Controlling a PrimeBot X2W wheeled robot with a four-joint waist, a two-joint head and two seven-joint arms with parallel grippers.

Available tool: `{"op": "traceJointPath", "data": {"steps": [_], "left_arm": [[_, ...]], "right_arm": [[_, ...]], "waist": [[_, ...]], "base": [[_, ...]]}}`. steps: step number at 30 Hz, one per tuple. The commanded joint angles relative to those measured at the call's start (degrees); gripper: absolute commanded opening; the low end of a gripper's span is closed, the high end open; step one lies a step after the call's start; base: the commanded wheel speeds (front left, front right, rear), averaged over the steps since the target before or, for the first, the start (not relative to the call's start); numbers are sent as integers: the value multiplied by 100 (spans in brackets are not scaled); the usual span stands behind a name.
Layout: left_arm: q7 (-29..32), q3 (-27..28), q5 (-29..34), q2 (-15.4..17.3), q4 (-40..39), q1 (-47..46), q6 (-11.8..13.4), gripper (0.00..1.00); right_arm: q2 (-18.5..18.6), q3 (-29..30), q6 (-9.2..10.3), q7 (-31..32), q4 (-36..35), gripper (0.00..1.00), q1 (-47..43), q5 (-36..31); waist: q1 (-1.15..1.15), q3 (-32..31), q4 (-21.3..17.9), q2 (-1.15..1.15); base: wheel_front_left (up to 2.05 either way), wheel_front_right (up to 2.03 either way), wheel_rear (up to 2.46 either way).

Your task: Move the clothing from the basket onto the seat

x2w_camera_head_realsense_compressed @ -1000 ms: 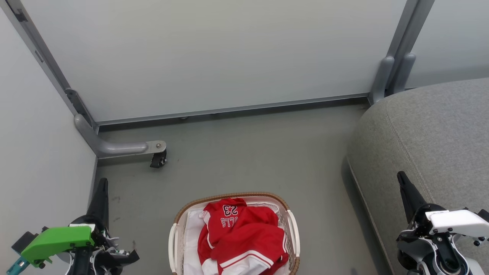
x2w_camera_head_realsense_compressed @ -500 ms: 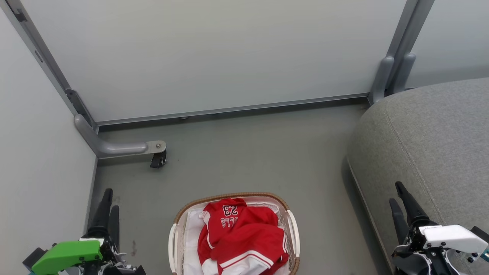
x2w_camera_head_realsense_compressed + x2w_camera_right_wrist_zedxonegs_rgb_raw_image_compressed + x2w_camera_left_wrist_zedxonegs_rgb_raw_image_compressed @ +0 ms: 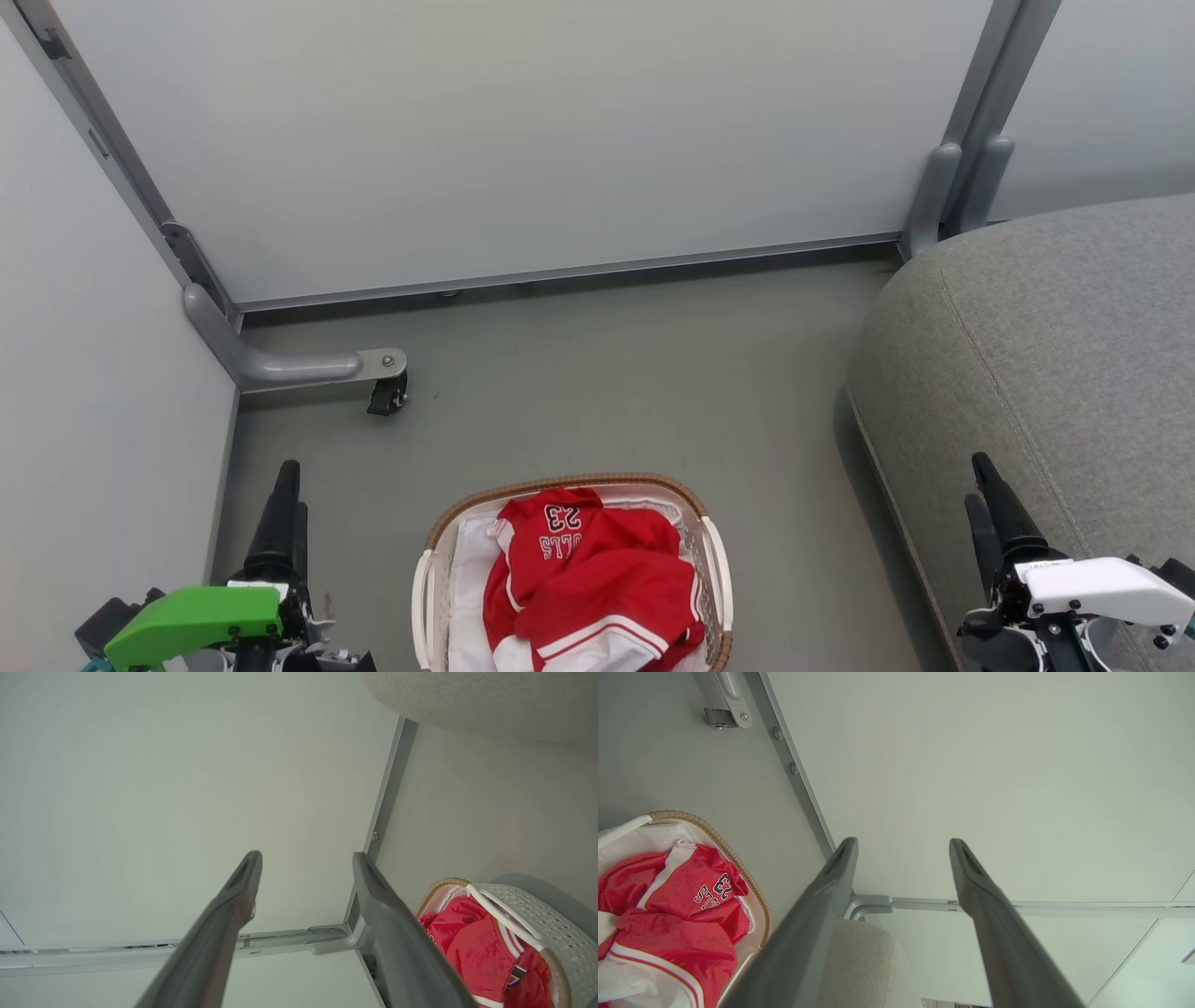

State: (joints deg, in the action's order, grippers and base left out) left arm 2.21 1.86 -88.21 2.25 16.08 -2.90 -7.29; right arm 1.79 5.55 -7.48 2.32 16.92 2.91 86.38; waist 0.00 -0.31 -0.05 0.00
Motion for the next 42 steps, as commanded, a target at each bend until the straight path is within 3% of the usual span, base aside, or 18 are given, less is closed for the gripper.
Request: {"op": "traceJointPath", "data": {"steps": [1,15,42], "left_arm": [[-68,-21,180,25,-130,-35,-12,100],[-392,-218,1526,36,-452,-52,94,100],[-902,-637,4323,52,-533,109,285,100]], "right_arm": [[51,42,-1,-76,-122,100,14,-211],[68,92,-1,-402,-587,100,-66,-2180],[89,-167,-2,-918,-816,100,-256,-4862]], "waist": [[0,-4,0,0],[0,-33,10,0],[0,-70,27,0]], "base": [[0,0,0],[0,0,0],[0,0,0]]}}
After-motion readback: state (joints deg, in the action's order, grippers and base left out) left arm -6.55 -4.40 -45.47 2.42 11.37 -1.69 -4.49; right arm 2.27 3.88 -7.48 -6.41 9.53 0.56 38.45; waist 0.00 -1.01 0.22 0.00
